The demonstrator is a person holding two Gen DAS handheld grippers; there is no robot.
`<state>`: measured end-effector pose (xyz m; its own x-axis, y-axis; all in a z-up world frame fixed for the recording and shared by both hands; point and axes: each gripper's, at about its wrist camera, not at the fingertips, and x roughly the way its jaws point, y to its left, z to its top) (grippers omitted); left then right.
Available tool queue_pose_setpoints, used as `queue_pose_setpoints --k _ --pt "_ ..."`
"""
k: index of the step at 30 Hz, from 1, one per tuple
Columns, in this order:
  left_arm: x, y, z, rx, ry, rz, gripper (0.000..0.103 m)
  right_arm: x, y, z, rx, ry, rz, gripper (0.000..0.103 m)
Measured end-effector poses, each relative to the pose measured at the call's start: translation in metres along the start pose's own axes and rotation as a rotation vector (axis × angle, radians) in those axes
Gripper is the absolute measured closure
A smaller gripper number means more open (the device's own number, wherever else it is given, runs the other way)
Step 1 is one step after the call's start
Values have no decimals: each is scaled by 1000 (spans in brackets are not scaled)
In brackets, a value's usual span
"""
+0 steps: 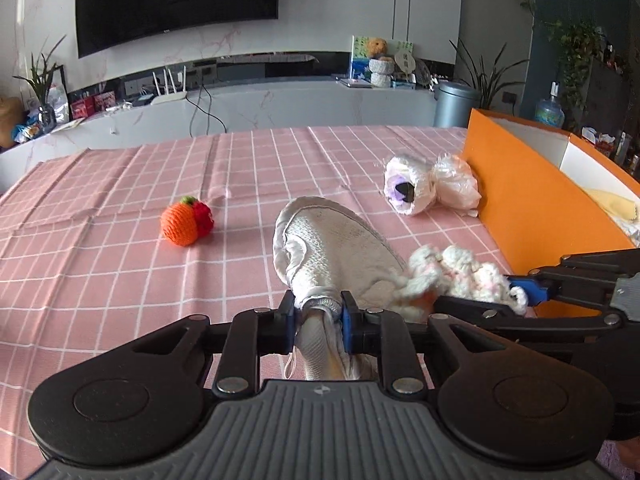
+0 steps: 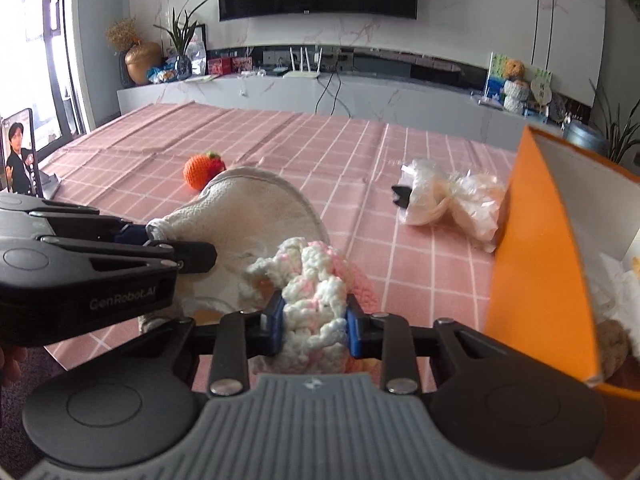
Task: Organize soft objects
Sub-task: 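Grasp the cream bag body with the left gripper while the right gripper holds the trim, then carry the crocheted bag over the orange box with both grippers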
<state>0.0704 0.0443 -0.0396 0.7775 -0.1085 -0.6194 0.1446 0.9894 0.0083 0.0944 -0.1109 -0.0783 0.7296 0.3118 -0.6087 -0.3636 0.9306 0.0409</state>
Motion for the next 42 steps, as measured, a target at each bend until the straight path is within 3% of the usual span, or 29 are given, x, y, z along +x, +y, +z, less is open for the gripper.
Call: queue_pose_setpoints --k 7,22,33,42 --pt "-26 2 13 -39 -51 36 79 -39 -8 12 16 -110 -21 74" --pt "-64 -57 50 59 -191 -88 79 -119 -54 26 102 -288 -83 74" --pt "-48 -118 87 217 -201 -261 79 -159 -110 30 146 -333 -164 74" --pt "-18 -148 109 270 -189 -326 79 -173 -171 43 246 -293 -198 74"
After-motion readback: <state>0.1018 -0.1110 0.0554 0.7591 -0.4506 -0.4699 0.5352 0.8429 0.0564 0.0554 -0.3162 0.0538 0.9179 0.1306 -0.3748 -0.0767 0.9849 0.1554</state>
